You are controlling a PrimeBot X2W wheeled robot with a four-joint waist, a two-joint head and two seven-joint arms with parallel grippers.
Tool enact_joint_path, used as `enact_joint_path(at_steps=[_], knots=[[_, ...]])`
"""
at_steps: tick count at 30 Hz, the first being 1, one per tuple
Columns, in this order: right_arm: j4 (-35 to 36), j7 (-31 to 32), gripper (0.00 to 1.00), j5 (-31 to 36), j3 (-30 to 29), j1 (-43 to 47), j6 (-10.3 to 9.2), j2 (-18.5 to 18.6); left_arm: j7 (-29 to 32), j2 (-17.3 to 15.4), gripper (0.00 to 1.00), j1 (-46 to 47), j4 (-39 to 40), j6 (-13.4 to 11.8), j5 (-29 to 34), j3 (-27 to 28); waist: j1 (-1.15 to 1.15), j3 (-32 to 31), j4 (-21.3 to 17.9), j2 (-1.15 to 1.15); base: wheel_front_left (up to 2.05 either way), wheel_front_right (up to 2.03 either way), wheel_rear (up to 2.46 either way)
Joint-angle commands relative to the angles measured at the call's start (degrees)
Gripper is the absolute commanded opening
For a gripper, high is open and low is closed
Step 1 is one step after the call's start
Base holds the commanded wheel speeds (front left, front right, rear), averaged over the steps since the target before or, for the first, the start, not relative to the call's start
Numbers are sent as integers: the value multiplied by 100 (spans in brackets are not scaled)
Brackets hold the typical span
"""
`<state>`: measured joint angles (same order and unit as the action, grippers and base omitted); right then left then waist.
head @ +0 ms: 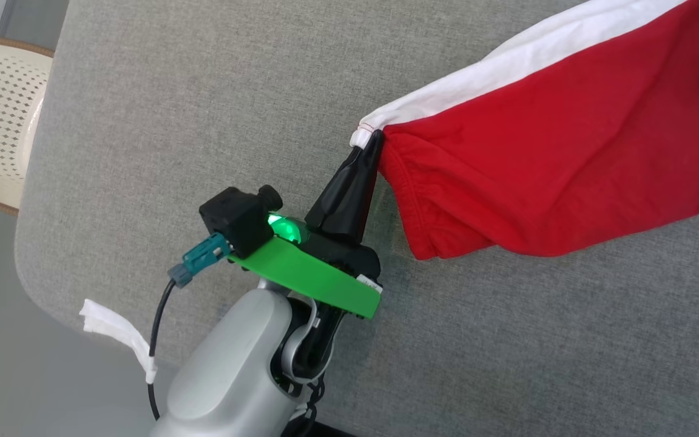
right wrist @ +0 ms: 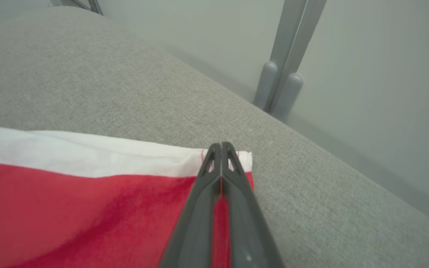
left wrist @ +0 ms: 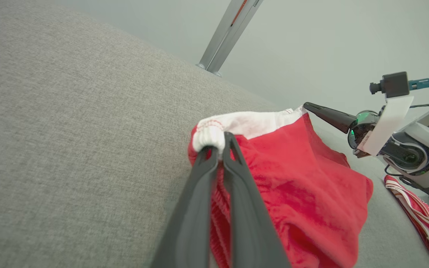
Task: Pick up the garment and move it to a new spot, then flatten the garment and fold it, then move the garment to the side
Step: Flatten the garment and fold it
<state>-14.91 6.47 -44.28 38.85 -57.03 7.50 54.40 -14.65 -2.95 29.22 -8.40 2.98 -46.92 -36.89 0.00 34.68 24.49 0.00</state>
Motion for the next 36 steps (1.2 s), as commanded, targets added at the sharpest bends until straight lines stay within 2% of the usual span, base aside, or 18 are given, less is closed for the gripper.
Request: enact_joint_path(at_steps=[1,3,4,5,6,7,8,14,16,20,24,31,32,33,36], knots=[[-69,-44,0,-12,58,-144,-3,30,-22,5,7,148,-71,-68,-62,-29,0,30,33,0,0,0,0],[-171,-46,0,-43,183,-244,-2,-3,-42,5,17,219,-164,-104,-138,-118,0,29,24,0,0,0,0],[-234,-34,0,-69,209,-287,-3,-32,-44,5,27,242,-204,-114,-170,-158,0,28,18,0,0,0,0],[-319,-28,0,-96,221,-357,-2,-77,-49,5,44,288,-252,-137,-151,-237,0,26,11,0,0,0,0],[-390,-32,20,-108,224,-408,-2,-124,-54,5,100,329,-286,-154,-151,-283,0,25,2,0,0,0,0],[-424,-40,88,-103,239,-444,-2,-153,-56,1,100,357,-338,-189,-125,-319,0,25,-7,0,0,0,0],[-506,-64,100,-38,210,-494,-4,-171,-57,1,100,391,-410,-240,-22,-375,0,18,-24,0,0,0,0],[-842,138,100,-325,-261,-274,-2,-544,-37,-126,100,5,-448,-777,320,-471,0,-292,-292,0,0,0,0],[-772,369,100,-376,-348,-119,-2,-642,-54,-163,100,-187,-217,-1093,466,-286,0,-375,-373,0,0,0,0],[-562,1082,100,-248,-475,204,-1,-751,-50,-141,100,-788,453,-1501,1029,177,0,-431,-471,0,0,0,0],[-516,1800,100,101,-715,536,-1,-899,-51,-57,100,-1259,806,-1505,1641,381,0,-378,-425,0,0,0,0],[-407,2770,100,617,-1118,1027,1,-1185,-46,3,100,-1507,1105,-1279,1888,514,0,-224,-190,0,0,0,0],[-326,2850,70,646,-1103,1111,10,-1261,-47,5,100,-1506,1119,-1281,1861,503,0,-229,-173,0,0,0,0],[-335,2871,0,657,-1168,1164,15,-1325,-47,3,100,-1506,1117,-1292,1841,498,0,-248,-173,0,0,0,0],[-349,2882,0,537,-1430,1379,15,-1559,-47,0,100,-1576,1024,-1263,1830,488,0,-466,-265,0,0,0,0]])
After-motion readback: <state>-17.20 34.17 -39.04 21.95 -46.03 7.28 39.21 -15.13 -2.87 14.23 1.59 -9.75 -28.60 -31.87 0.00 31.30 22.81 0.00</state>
